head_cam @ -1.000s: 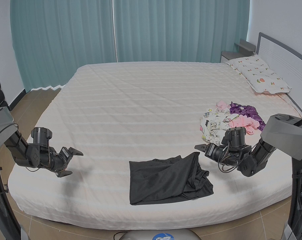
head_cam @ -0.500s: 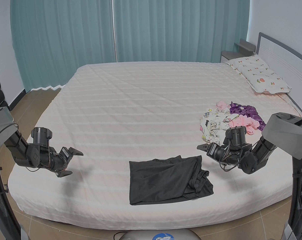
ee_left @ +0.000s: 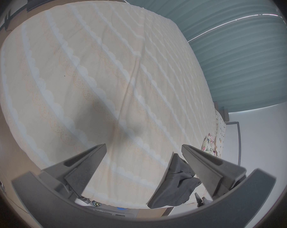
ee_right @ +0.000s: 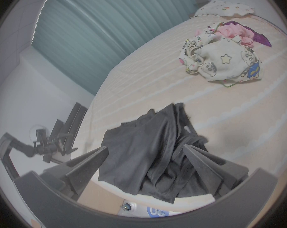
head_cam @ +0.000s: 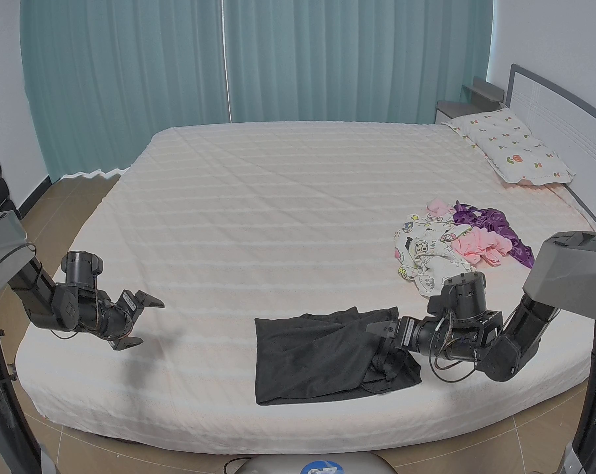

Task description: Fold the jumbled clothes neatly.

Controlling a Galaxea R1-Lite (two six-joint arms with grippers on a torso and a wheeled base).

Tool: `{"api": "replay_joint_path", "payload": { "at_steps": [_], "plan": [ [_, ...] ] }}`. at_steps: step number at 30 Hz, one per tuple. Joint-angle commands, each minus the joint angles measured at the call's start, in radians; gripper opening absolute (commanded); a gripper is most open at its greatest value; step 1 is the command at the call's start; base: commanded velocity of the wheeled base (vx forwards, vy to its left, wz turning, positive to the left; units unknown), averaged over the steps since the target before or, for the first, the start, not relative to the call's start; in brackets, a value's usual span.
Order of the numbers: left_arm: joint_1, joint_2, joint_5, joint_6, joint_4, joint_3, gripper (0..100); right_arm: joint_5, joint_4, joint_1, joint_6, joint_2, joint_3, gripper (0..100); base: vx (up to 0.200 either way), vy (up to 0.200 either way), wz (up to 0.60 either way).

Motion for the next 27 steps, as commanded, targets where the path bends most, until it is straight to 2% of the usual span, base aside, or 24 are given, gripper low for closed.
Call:
{"api": "replay_joint_path", "payload": {
  "at_steps": [1,9,18,19,27],
  "plan": [
    [0.0,0.0,-0.001,0.0,-0.001,0.0,100,0.002,-0.005,0.027,-0.006,0.052,0.014,100,0.0,0.0,0.0],
    [0.0,0.0,0.001,-0.002,-0.001,-0.002,100,0.001,-0.028,0.044,0.006,0.111,-0.021,100,0.0,0.0,0.0],
    [0.0,0.0,-0.001,-0.002,-0.001,-0.002,100,-0.007,-0.033,0.021,0.015,0.135,-0.054,100,0.0,0.0,0.0],
    [0.0,0.0,-0.001,0.0,-0.001,-0.002,100,-0.007,-0.035,0.022,0.02,0.134,-0.049,0,0.0,0.0,0.0],
    [0.0,0.0,0.001,0.0,-0.001,-0.002,100,-0.044,-0.088,0.018,0.055,0.106,0.011,0,0.0,0.0,0.0]
  ]
}}
